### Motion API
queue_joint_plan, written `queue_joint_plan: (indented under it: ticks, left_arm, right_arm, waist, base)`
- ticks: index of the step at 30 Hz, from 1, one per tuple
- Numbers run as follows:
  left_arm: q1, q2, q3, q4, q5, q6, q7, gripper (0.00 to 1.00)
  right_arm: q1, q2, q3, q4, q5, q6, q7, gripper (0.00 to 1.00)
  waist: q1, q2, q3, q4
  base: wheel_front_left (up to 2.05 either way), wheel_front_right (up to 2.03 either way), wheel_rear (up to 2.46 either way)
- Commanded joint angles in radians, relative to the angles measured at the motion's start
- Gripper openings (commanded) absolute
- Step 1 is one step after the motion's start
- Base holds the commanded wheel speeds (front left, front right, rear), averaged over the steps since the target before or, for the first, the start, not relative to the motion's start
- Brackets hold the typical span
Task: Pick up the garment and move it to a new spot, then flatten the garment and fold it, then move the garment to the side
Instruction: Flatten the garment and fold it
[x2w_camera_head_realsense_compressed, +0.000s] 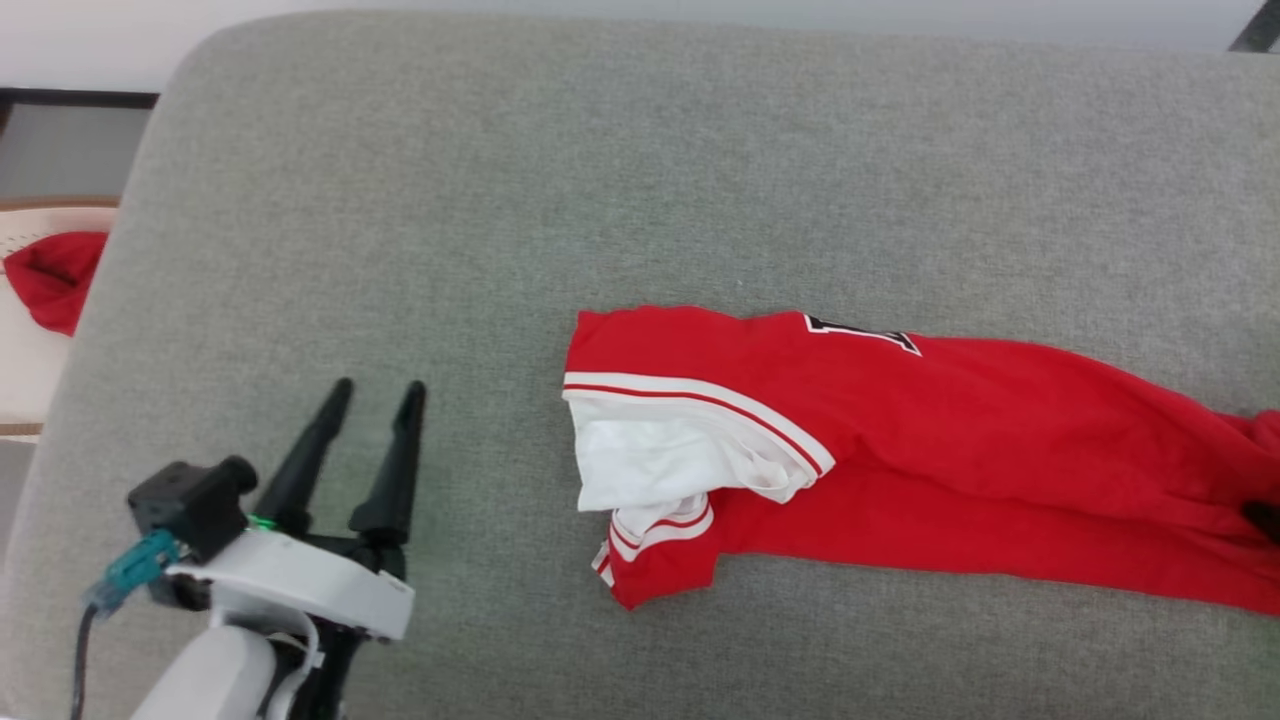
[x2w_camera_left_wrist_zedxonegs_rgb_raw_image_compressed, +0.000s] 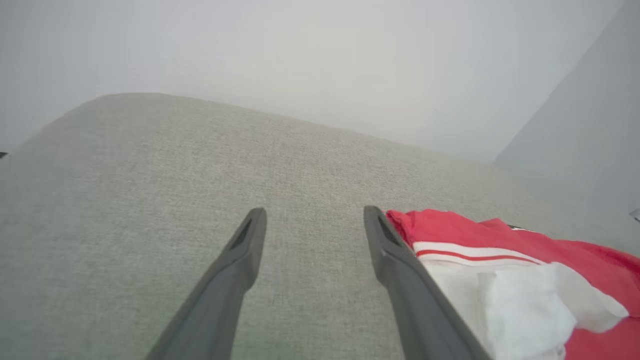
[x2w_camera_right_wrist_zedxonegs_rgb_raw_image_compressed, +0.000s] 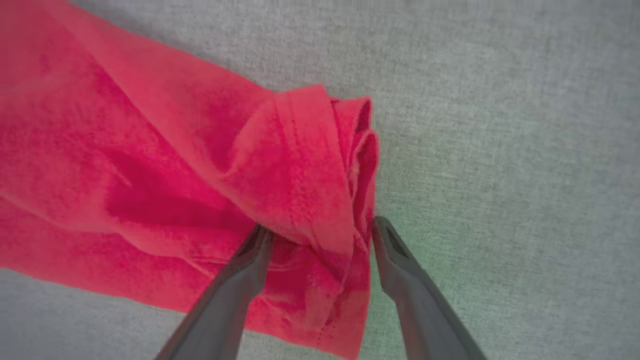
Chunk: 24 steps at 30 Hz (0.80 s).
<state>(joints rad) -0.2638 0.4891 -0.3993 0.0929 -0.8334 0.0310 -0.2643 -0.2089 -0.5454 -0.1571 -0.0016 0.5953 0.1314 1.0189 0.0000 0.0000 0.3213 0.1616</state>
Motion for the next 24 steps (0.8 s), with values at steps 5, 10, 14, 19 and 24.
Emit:
queue_joint_plan:
  ticks: [5,10,14,19,24]
  left_arm:
    - [0.045,-0.065,0.141,0.02,0.174,-0.024,0.001,1.0]
    - [0.063,-0.11,0.219,0.032,0.274,-0.056,0.001,1.0]
    - [0.075,-0.145,0.262,0.039,0.295,-0.078,0.001,1.0]
    - [0.086,-0.177,0.308,0.061,0.343,-0.113,0.001,1.0]
    - [0.089,-0.197,0.335,0.083,0.365,-0.138,0.001,1.0]
  right_arm:
    - [-0.052,0.019,0.057,0.074,-0.019,-0.002,0.014,1.0]
    - [-0.074,0.038,0.086,0.13,-0.024,-0.002,-0.003,1.0]
    - [-0.077,0.052,0.104,0.168,-0.02,-0.002,-0.013,1.0]
    - [-0.09,0.072,0.148,0.217,-0.006,-0.002,-0.043,0.0]
    - [-0.105,0.069,0.169,0.254,0.002,-0.002,-0.079,0.0]
  waist:
    - [0.0,0.0,-0.021,0.001]
    - [0.0,0.0,-0.032,-0.012]
    - [0.0,0.0,-0.033,-0.025]
    - [0.0,0.0,-0.037,-0.042]
    - [0.0,0.0,-0.039,-0.05]
  base:
    - [0.0,0.0,0.0]
    - [0.0,0.0,0.0]
    - [0.0,0.0,0.0]
    - [0.0,0.0,0.0]
    - [0.0,0.0,0.0]
